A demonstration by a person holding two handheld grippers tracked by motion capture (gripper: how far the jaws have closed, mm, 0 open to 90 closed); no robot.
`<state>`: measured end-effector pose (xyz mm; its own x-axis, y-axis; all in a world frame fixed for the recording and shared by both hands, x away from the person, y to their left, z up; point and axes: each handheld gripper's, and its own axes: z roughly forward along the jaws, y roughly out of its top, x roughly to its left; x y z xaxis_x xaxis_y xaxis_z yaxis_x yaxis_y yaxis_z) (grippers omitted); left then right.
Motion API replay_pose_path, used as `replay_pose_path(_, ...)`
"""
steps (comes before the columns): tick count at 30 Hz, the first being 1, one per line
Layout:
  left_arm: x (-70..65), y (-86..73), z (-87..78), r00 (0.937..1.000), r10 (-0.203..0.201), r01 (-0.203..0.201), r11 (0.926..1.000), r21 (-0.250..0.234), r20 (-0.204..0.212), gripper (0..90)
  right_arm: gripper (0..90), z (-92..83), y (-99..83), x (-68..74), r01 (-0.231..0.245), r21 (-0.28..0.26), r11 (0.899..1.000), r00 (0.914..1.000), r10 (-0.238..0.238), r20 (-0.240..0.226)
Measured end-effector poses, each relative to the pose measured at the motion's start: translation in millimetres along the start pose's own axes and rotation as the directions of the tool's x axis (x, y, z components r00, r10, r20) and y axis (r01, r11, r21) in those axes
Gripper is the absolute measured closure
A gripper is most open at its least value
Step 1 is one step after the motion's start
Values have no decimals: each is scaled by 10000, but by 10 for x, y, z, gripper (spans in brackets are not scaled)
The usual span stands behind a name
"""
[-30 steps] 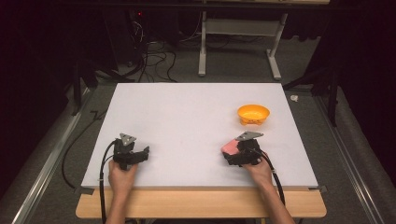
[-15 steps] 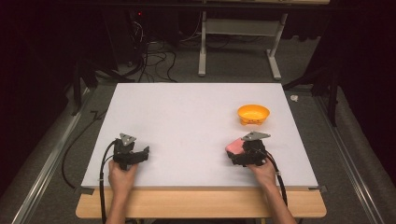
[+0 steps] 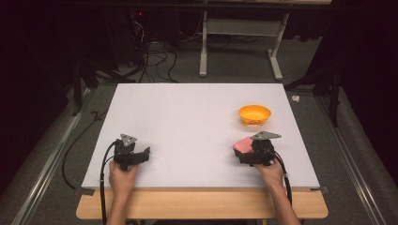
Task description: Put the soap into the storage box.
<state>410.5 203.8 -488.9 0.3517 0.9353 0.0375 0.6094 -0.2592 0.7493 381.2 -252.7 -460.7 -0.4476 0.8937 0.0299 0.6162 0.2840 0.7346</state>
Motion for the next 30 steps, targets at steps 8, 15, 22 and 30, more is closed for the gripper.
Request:
replay_pose_path(8, -1, 0, 1, 10000, -20, 20, 10000, -19, -3, 216, 139, -74, 3, -80, -203, -116, 9997, 9997, 204, 93)
replay_pose_path(15, -1, 0, 0, 10000, 13, -13, 10000, 0, -9, 217, 138, -138, -13, -175, -534, -337, 9980, 9984, 539, 140)
replay_pose_path(22, -1, 0, 0, 10000, 10, -10, 10000, 1, -9, 217, 139, -201, -5, -250, -720, -521, 9960, 9970, 735, 263)
replay_pose_path(30, 0, 0, -2, 10000, 39, -39, 10000, 23, -10, 217, 139, -234, -11, -338, -1127, -518, 9923, 9923, 1151, 450)
